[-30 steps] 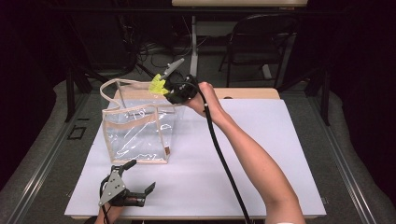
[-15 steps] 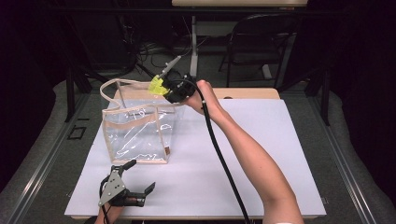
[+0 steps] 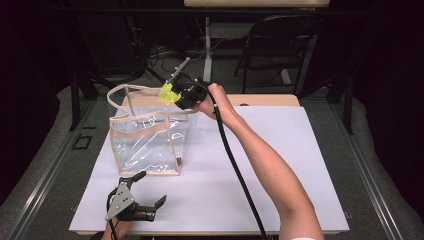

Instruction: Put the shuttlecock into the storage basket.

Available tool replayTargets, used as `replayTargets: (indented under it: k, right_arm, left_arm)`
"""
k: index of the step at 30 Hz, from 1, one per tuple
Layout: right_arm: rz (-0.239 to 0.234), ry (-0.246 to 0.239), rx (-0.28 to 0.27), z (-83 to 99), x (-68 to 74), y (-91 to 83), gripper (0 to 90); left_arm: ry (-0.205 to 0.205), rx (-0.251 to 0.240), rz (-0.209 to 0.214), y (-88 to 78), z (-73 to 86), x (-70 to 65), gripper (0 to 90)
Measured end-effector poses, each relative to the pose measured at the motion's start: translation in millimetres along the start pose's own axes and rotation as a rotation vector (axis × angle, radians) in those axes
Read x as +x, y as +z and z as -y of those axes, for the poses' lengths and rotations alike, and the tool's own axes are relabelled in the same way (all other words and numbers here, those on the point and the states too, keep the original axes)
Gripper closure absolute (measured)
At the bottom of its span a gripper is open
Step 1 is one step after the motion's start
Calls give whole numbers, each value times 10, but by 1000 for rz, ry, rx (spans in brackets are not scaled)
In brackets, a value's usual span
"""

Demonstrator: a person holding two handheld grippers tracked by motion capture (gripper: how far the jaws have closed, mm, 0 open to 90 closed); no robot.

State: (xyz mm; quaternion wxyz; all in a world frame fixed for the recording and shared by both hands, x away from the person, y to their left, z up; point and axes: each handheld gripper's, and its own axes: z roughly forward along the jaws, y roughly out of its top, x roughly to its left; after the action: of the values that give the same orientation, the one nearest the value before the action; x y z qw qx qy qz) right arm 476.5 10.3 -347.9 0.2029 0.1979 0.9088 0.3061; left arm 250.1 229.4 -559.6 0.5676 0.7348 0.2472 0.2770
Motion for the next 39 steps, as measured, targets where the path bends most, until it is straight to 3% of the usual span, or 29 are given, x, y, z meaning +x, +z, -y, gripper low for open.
replayTargets:
  k: [24, 39]
  right_arm:
    - [-21, 11, 86, 1, -95, 177, 643]
    - [-30, 21, 108, 34, -147, 245, 643]
  left_arm:
    - [0, 0, 0, -6, -1, 0, 0]
    - [1, -4, 0, -10, -1, 2, 0]
